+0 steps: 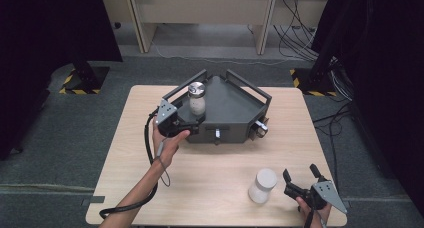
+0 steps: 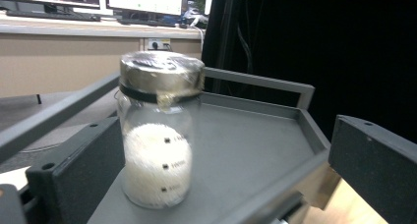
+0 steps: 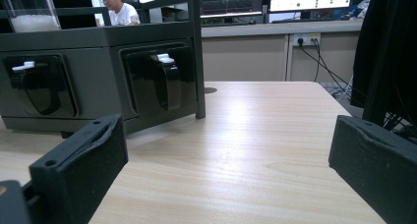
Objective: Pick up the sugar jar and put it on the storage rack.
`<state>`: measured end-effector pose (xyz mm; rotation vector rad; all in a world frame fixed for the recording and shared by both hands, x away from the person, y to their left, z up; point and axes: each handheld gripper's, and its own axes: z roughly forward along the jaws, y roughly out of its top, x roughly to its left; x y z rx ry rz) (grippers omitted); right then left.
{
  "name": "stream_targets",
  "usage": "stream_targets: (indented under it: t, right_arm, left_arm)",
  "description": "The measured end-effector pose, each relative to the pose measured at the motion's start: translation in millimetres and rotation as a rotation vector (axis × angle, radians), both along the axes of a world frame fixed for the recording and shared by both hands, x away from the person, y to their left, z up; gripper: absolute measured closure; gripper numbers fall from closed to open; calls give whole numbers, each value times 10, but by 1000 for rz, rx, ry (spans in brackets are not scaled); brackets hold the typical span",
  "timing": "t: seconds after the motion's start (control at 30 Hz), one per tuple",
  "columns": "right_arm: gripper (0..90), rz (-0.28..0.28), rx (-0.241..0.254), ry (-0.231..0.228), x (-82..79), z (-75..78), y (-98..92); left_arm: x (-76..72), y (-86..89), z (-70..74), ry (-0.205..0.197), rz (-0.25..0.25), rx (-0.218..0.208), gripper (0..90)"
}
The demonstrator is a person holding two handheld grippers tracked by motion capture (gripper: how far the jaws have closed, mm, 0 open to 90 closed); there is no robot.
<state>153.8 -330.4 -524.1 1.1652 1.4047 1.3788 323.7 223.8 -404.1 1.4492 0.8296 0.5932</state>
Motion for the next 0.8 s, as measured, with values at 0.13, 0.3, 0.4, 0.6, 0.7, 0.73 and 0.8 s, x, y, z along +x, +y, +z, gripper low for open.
stream_targets:
  t: [0.13,0.3,0.4,0.6,0.7,0.73,0.8]
  right_arm:
    - [15,2,-2,-2,1,-1,3]
    - [15,1,-1,-2,-3,-1,3]
    - [15,0,0,-1,-2,-1,3]
    - [15,1,-2,-1,0,-1,6]
    - [15,1,-3,-2,-6,-2,8]
    - [15,1,-2,-2,-5,-2,7]
    - [15,0,-2,0,-3,-1,7]
  left_arm:
    - [-75,34,-58,0,-21,-4,0]
    - [-177,62,-142,-13,-44,1,0]
    - [-232,79,-196,-17,-56,-1,0]
    - [-319,96,-298,-27,-73,0,0]
    - [-349,92,-356,-34,-85,2,0]
    - [-355,91,-373,-31,-89,0,0]
    - [-370,88,-416,-25,-97,-9,0]
